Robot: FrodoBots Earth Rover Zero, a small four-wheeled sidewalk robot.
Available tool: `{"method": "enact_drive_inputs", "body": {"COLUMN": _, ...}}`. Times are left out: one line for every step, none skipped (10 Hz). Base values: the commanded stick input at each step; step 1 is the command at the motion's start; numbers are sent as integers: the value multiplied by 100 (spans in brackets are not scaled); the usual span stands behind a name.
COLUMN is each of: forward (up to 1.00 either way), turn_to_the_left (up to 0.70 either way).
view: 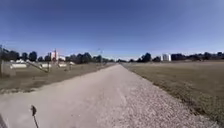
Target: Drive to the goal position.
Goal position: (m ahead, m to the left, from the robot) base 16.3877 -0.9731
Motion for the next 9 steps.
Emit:
{"method": "enact_drive_inputs", "body": {"forward": 69, "turn_to_the_left": 3}}
{"method": "enact_drive_inputs", "body": {"forward": 69, "turn_to_the_left": -8}}
{"method": "enact_drive_inputs", "body": {"forward": 69, "turn_to_the_left": -25}}
{"method": "enact_drive_inputs", "body": {"forward": 69, "turn_to_the_left": -35}}
{"method": "enact_drive_inputs", "body": {"forward": 69, "turn_to_the_left": -35}}
{"method": "enact_drive_inputs", "body": {"forward": 69, "turn_to_the_left": -35}}
{"method": "enact_drive_inputs", "body": {"forward": 69, "turn_to_the_left": -19}}
{"method": "enact_drive_inputs", "body": {"forward": 69, "turn_to_the_left": -2}}
{"method": "enact_drive_inputs", "body": {"forward": 69, "turn_to_the_left": -4}}
